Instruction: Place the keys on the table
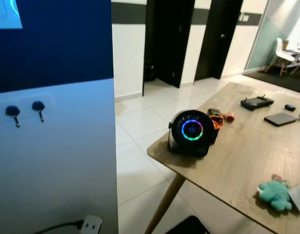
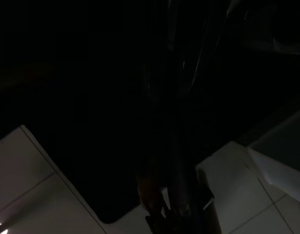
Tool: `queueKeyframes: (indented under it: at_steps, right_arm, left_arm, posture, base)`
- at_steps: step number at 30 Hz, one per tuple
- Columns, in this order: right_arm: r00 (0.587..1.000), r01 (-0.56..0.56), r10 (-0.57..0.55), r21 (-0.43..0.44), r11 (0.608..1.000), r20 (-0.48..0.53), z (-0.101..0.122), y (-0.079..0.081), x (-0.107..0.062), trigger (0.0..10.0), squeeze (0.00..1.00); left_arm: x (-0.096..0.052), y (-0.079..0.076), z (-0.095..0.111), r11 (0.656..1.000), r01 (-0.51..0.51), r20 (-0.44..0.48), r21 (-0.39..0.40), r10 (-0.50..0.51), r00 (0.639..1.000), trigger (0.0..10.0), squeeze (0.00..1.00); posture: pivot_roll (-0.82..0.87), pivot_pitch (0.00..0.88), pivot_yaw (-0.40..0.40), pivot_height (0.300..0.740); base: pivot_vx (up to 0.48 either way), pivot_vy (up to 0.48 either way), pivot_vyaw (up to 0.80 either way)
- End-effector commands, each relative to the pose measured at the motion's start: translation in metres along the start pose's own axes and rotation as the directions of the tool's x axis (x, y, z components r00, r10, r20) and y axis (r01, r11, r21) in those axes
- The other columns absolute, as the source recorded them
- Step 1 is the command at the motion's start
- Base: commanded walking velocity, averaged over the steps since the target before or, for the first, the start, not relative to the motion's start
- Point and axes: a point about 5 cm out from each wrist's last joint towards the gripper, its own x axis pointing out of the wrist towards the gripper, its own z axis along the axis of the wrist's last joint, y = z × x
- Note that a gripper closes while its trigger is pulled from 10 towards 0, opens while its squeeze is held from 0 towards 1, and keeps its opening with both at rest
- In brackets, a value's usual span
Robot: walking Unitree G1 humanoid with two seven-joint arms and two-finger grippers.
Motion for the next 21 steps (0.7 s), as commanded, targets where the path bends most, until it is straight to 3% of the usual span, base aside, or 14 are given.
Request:
queueKeyframes:
  at_steps: [1, 11, 21]
  right_arm:
    - [1.000, 0.010, -0.010, 0.008, 1.000, -0.003, -0.0013, -0.0023, -0.0008, 10.0, 0.00]
    - [1.000, 0.003, -0.003, 0.022, 1.000, -0.007, -0.0007, -0.0027, -0.0005, 10.0, 0.00]
    - [1.000, 0.007, -0.007, 0.022, 1.000, -0.028, -0.0041, -0.0065, -0.0020, 10.0, 0.00]
  left_arm:
    - [-0.0015, 0.0043, -0.0033, 1.000, -0.004, -0.025, 0.018, 0.004, 1.000, 10.0, 0.00]
    - [-0.0020, 0.0043, -0.0066, 1.000, 0.005, -0.047, 0.027, -0.004, 0.999, 10.0, 0.00]
    - [-0.0006, 0.0013, -0.0051, 1.000, -0.006, -0.031, 0.011, 0.007, 1.000, 10.0, 0.00]
  posture:
    - [0.04, 0.021, -0.016, 0.740]
    - [0.04, 0.020, -0.013, 0.740]
    - [0.03, 0.019, -0.016, 0.740]
  base:
    - [0.000, 0.000, 0.00]
    - [0.000, 0.000, 0.00]
    - [0.000, 0.000, -0.80]
